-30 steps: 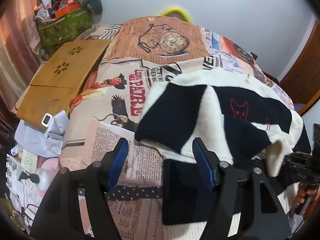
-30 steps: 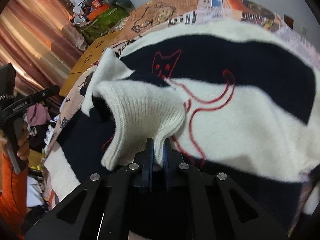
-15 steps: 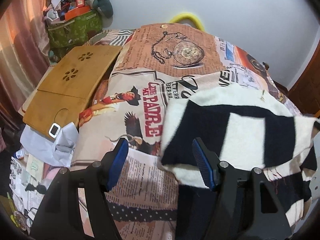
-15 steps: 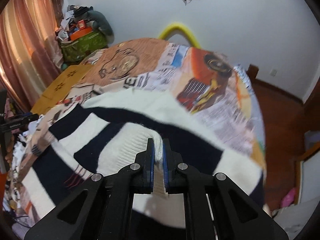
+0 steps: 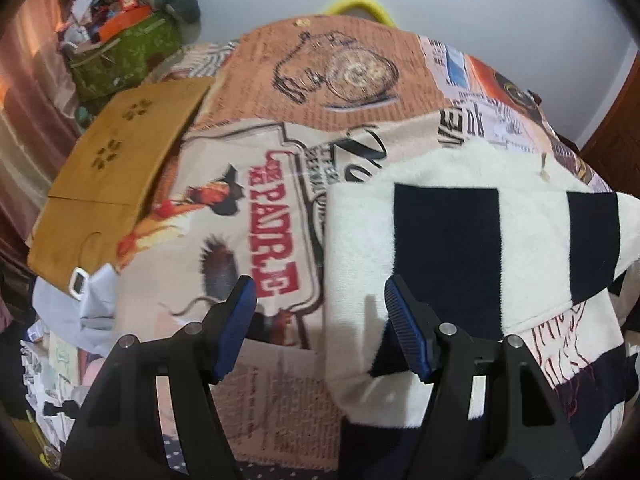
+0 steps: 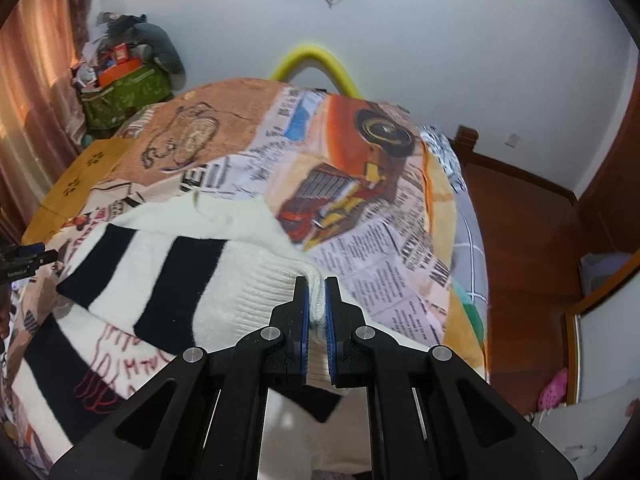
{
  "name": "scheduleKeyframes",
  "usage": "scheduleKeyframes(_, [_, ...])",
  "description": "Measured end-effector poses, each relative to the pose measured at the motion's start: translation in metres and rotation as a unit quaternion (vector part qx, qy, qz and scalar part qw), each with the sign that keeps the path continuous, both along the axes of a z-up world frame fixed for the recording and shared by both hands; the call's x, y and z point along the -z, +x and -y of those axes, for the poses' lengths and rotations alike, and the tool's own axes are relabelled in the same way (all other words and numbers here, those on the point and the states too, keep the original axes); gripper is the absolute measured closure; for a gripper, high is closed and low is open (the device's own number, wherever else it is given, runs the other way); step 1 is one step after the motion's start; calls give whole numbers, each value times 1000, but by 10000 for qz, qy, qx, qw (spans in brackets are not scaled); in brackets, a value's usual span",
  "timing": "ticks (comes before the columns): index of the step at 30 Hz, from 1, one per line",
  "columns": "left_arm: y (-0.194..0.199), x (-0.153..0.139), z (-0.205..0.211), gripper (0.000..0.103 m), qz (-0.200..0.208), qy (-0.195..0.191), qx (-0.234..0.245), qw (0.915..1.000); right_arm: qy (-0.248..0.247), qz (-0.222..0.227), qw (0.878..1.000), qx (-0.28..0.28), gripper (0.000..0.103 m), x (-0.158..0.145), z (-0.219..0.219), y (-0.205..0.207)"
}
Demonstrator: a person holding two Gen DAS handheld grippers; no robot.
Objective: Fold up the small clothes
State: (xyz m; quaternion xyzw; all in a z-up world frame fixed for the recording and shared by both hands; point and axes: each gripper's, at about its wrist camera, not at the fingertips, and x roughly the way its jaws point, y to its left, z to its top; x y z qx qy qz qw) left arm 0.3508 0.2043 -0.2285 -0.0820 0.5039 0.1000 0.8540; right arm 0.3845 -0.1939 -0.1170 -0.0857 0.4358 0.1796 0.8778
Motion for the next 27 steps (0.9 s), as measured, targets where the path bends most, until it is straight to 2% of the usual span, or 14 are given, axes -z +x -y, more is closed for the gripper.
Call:
scheduleKeyframes(8, [9, 36, 10, 37, -400, 181, 178, 9989, 31, -556, 9984, 51, 96, 31, 9, 11])
scheduleKeyframes(14, [7, 42, 11, 30, -380, 386, 205, 9983, -45, -760, 9969, 210, 94, 46, 13, 17])
scheduleKeyframes(17, [5, 41, 15, 30, -357, 574, 271, 9973, -129, -760, 9966, 305, 87, 48, 18, 16])
scheduleKeyframes(21, [1, 35, 17, 30, -345, 717, 288, 9964, 62, -697, 9965, 463, 77, 38, 34, 6])
scheduleKeyframes(23, [-2, 27, 16, 30, -297, 686, 231, 9969, 188, -626, 9965, 521, 73, 29, 43, 1])
scheduleKeyframes(27, [-11, 0, 16, 30, -15, 426, 127, 9990, 325, -268, 9965, 716, 54, 2, 65, -17])
